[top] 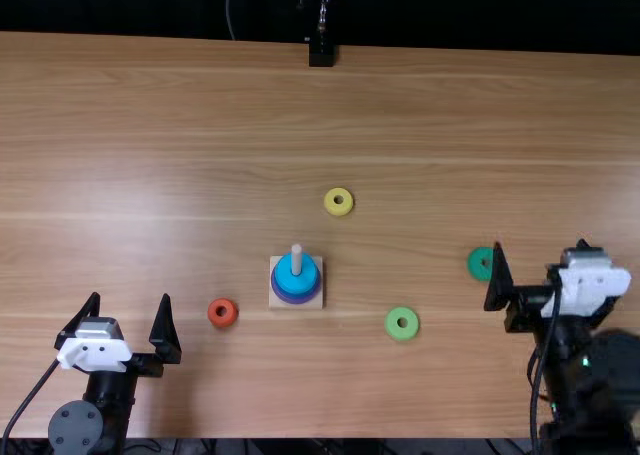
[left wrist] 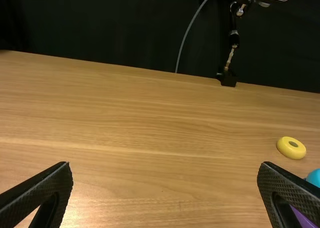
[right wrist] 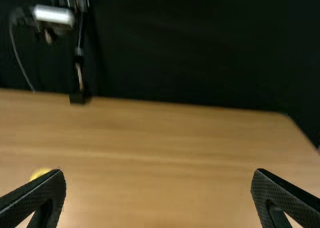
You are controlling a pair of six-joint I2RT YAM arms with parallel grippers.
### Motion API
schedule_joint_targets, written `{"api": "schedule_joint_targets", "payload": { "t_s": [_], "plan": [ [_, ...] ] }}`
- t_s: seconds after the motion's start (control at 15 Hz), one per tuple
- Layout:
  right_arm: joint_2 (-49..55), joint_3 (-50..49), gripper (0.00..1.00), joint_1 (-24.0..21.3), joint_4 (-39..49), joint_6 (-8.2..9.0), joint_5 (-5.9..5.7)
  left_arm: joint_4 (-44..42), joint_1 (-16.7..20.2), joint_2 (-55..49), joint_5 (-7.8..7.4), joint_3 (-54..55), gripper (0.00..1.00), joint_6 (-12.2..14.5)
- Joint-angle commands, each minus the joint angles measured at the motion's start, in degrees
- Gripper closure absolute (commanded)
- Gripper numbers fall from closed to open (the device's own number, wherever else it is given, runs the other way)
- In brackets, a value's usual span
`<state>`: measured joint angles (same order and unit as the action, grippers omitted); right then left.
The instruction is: Build the Hanoi tower: stack the rings onto the peg from bottom to top in this color order: purple, dark blue, light blue, dark green, light green, yellow, orange.
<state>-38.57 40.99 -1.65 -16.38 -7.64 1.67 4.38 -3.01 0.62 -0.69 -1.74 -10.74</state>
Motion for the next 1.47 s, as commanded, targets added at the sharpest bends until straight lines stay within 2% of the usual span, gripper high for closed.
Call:
{"api": "schedule_joint_targets", "payload": {
  "t_s": [0.0, 0.33, 0.4, 0.47, 0.53, 0.6, 0.73, 1.4],
  "plan": [
    [-4.7, 3.6, 0.00, -0.3, -2.7, -0.06, -0.93, -0.3, -0.3, -0.6, -0.79, 1.7, 0.00, 0.0],
    [-29.7, 12.2, 0.00, -0.5, -15.8, 0.68, -0.51, -0.3, -0.3, -0.6, -0.79, 1.7, 0.00, 0.0],
    [-33.6, 13.5, 0.00, -0.9, -17.4, 3.31, -0.51, -0.4, -0.3, -0.6, -0.89, 1.7, 0.00, 0.0],
    [-36.8, 14.8, 0.00, -2.1, -17.3, 6.69, -0.30, -0.3, -0.3, -0.6, -0.79, 1.7, 0.00, -0.1],
    [-39.6, 15.4, 0.00, -3.4, -17.0, 9.12, -0.30, -0.4, -0.3, -0.6, -0.79, 1.7, 0.00, 0.0],
    [-42.5, 16.3, 0.00, -3.7, -16.9, 9.64, -0.41, -0.3, -0.3, -0.6, -0.79, 1.7, 0.00, 0.0],
    [-47.6, 17.8, 0.00, -4.1, -16.9, 9.43, -0.62, -0.3, -0.3, -0.6, -0.89, 1.7, 0.00, 0.0],
    [-59.3, 20.9, 0.00, -4.2, -16.7, 9.01, -0.83, -0.3, -0.3, -0.6, -0.89, 1.7, 0.00, -0.1]
  ]
}}
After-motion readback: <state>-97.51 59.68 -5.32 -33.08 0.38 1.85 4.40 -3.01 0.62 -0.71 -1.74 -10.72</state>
